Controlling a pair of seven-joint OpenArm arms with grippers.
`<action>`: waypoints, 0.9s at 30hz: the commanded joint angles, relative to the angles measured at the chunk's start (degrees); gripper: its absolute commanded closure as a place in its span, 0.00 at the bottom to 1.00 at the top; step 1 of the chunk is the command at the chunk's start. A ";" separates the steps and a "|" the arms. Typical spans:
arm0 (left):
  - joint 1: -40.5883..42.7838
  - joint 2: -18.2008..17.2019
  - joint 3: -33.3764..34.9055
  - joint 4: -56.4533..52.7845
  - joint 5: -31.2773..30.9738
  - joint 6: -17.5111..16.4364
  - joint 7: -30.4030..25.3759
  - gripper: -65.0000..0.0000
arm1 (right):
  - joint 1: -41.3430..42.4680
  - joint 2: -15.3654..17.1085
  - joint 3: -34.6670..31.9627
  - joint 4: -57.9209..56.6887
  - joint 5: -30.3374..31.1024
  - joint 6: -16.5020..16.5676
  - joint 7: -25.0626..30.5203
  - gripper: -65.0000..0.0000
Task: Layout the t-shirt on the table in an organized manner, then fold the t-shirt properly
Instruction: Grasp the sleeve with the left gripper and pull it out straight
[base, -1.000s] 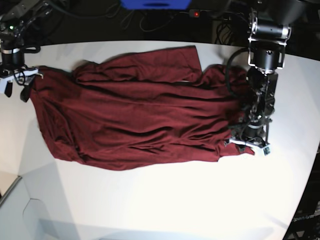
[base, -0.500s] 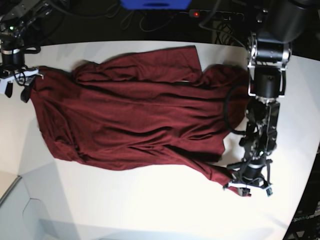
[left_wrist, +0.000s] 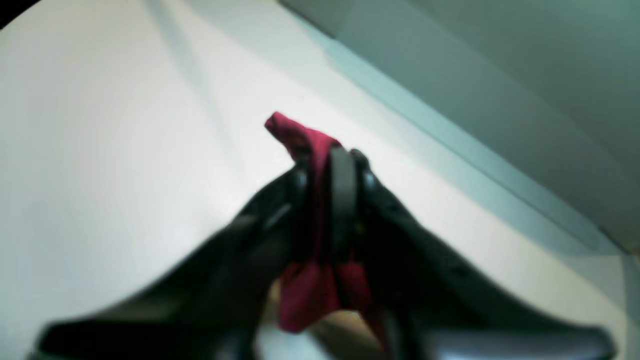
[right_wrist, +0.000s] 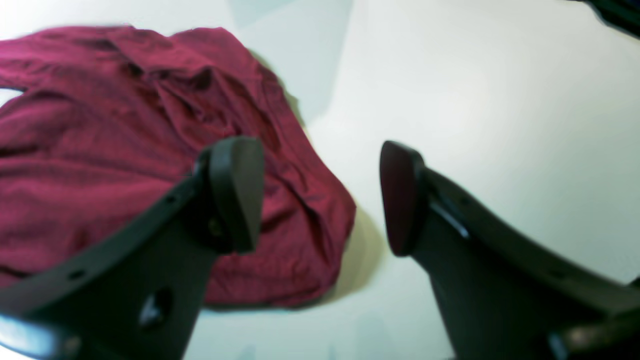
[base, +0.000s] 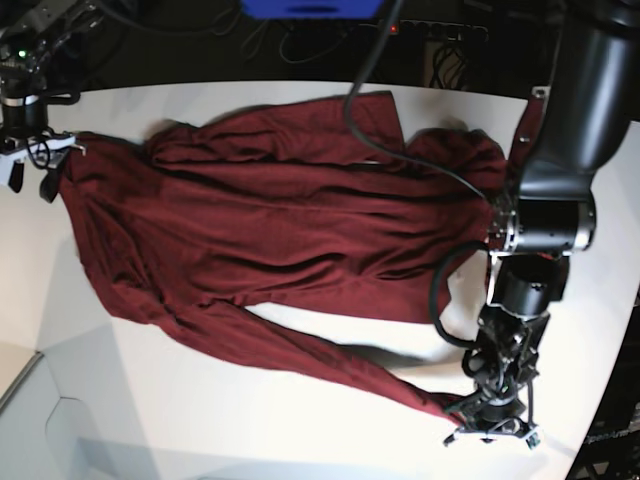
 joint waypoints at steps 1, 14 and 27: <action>-2.93 0.61 0.01 1.00 0.07 -0.85 -1.62 0.78 | -0.14 0.48 -0.04 1.34 1.05 -0.03 1.47 0.43; 16.58 0.88 0.10 20.78 0.07 -1.11 0.40 0.23 | -0.31 0.13 -0.04 1.34 1.05 -0.03 1.47 0.43; 27.13 2.37 7.57 21.48 -0.02 -1.20 1.54 0.23 | -0.40 0.13 0.14 1.34 1.05 -0.03 1.47 0.43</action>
